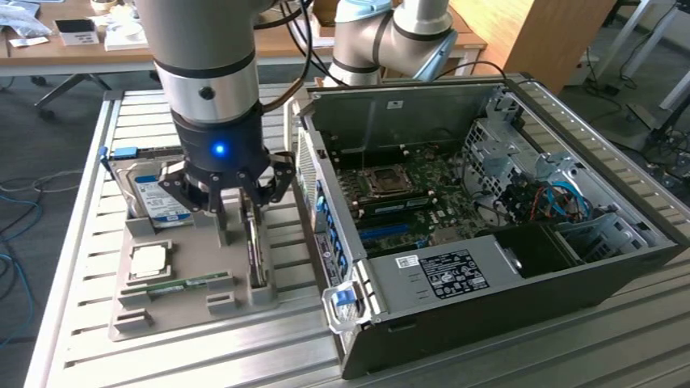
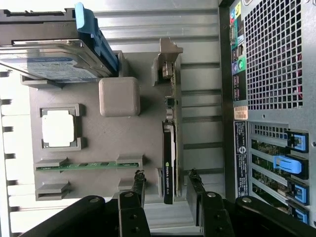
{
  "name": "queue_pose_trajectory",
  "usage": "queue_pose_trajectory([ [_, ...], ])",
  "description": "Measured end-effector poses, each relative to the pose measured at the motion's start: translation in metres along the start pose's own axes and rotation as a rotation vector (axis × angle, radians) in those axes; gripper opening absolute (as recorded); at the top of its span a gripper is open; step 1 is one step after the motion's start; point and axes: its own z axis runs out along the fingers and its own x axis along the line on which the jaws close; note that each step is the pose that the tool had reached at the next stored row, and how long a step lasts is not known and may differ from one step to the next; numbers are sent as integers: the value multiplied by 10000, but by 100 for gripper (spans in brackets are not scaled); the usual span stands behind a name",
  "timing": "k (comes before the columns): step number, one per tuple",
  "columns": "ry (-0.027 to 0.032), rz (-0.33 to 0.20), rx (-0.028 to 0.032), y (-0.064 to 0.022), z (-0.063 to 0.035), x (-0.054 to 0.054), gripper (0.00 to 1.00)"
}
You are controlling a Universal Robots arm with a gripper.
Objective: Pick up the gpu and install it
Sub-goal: 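Pick up the gpu and move the gpu toward the slot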
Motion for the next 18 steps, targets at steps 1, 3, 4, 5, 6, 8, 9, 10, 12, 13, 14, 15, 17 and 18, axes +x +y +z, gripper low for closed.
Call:
queue_pose_trajectory([
  [1, 0, 0, 0, 0, 8, 0, 47],
  [3, 0, 0, 0, -1, 21, 0, 47],
  [4, 2, 0, 2, -1, 22, 1, 47],
  [5, 3, 0, 3, -1, 22, 1, 47],
  [6, 2, 0, 3, -1, 22, 1, 47],
  [8, 0, 0, 0, -1, 24, 0, 47],
  [9, 0, 0, 0, -1, 24, 1, 47],
  [10, 0, 0, 0, -1, 24, 1, 47],
  [12, -3, 3, -8, 1, 27, -3, 47],
  [13, -2, 1, -8, 1, 28, -6, 47],
  [14, 0, 0, -6, 2, 27, -9, 47],
  [15, 0, 0, -6, 5, 38, -17, 47],
  [17, 0, 1, -6, 4, 66, -18, 47],
  [18, 1, 1, -6, 3, 82, -18, 47],
])
